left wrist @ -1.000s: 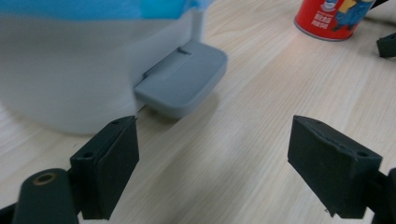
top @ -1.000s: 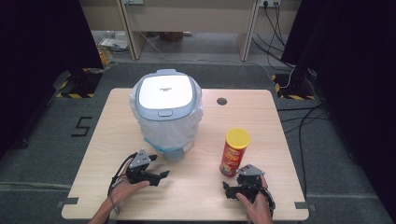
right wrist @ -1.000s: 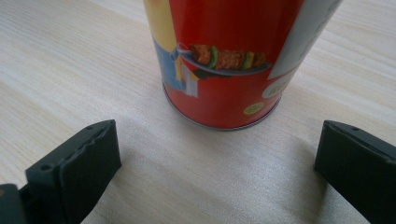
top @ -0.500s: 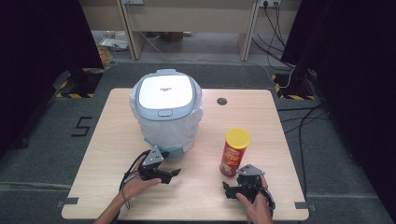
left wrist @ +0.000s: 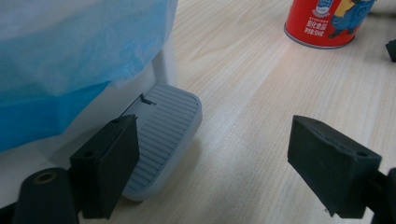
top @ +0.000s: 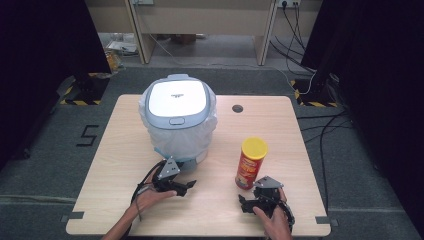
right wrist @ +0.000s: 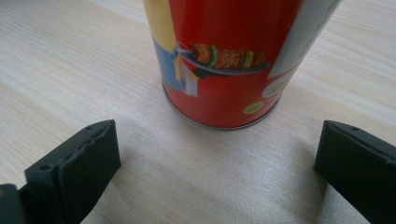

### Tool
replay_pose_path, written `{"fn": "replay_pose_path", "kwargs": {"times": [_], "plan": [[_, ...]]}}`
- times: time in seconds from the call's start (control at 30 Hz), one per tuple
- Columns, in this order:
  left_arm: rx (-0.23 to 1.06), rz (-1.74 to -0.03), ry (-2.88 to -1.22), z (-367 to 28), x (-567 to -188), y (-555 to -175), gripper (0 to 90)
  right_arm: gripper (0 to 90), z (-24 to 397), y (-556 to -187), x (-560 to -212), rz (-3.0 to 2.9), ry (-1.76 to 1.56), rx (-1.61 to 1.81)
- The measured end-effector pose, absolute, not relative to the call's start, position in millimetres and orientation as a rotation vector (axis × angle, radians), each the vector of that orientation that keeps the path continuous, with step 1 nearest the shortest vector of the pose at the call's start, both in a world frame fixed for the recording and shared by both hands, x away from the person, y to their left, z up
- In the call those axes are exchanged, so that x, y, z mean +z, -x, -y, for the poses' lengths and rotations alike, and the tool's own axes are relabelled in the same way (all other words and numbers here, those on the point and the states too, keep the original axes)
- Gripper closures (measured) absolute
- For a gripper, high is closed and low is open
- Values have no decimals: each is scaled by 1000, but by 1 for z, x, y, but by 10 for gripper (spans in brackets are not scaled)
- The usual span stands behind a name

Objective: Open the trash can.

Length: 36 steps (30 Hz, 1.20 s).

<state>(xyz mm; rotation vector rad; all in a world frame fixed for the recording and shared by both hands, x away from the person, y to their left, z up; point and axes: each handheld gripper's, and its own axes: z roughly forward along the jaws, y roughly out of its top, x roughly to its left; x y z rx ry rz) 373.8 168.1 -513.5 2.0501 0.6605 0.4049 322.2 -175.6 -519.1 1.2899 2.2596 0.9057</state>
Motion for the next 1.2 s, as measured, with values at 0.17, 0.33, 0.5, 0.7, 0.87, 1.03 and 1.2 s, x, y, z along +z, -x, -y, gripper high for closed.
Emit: {"fn": "replay_pose_path", "kwargs": {"times": [0.17,0.33,0.5,0.7,0.87,1.03,1.2], "plan": [[432,-640,-2064,-167,-515,-373,171,3,176,-322,-519,-2260,-1288,906],[481,-614,-2092,-165,-517,-371,179,3,176,-322,-519,-2259,-1291,906],[436,-631,-2056,-169,-517,-374,203,3,176,-322,-519,-2259,-1291,906],[426,-624,-2070,-169,-517,-375,203,3,176,-322,-519,-2259,-1291,906],[427,-622,-2082,-169,-517,-376,204,3,176,-322,-519,-2259,-1291,906],[425,-616,-2092,-168,-518,-376,203,3,176,-322,-519,-2259,-1291,906],[412,-621,-2092,-168,-519,-377,211,3,176,-322,-519,-2259,-1291,906]]}}
